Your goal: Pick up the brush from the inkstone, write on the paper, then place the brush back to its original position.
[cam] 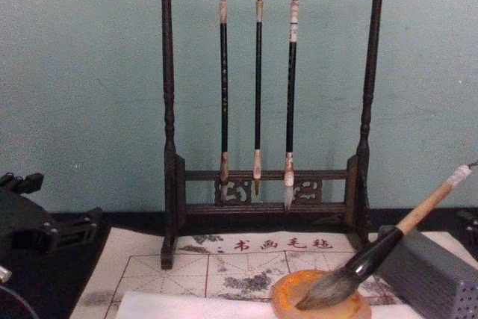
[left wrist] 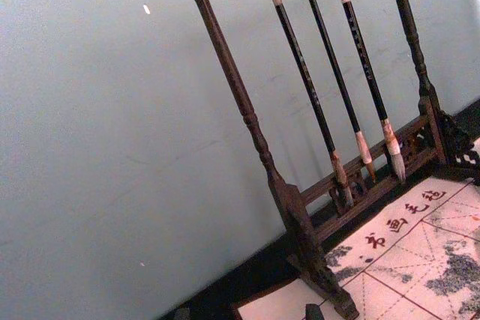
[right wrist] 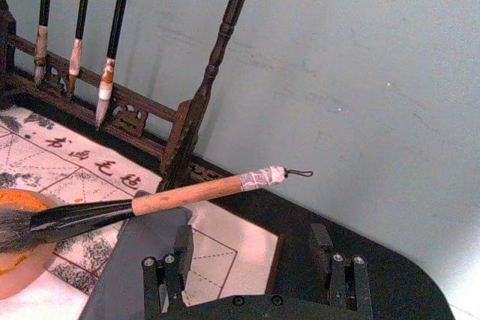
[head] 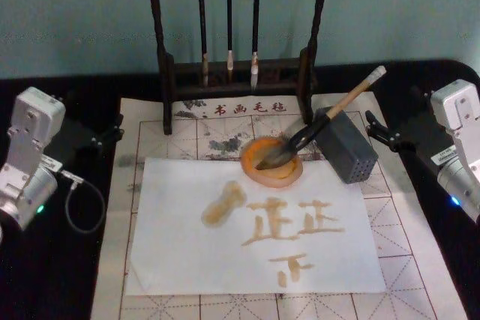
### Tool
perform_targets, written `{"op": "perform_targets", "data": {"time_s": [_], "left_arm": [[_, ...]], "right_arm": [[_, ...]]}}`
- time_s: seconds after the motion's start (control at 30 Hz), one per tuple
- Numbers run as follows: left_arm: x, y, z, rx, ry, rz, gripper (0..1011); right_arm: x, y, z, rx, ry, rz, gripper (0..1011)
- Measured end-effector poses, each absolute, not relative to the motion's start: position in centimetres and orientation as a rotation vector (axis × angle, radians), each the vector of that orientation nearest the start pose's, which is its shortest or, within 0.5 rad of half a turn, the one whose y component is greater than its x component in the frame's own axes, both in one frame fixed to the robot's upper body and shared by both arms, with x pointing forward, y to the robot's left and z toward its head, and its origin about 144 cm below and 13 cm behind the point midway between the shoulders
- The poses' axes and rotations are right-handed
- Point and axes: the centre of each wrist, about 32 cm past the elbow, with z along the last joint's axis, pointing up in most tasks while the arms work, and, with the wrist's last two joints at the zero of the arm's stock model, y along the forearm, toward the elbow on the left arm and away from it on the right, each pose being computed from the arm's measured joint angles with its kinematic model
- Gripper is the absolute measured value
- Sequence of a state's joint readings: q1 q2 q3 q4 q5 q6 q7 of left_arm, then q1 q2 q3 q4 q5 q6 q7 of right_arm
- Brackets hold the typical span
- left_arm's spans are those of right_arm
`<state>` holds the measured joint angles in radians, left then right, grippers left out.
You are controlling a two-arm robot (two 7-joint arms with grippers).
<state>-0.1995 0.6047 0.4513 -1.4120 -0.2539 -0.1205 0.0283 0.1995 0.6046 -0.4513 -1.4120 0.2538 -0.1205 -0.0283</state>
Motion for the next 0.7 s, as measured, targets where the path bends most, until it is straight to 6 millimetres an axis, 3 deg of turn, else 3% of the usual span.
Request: {"op": "perform_targets", "data": {"time_s": [0.7], "left_arm": [[48.86,30.97,113.98,0.304,-0.285,1.248,1001]], "right_arm": [[48.86,-30.97,113.98,-0.305,-0.285,-1.248,1002]]}}
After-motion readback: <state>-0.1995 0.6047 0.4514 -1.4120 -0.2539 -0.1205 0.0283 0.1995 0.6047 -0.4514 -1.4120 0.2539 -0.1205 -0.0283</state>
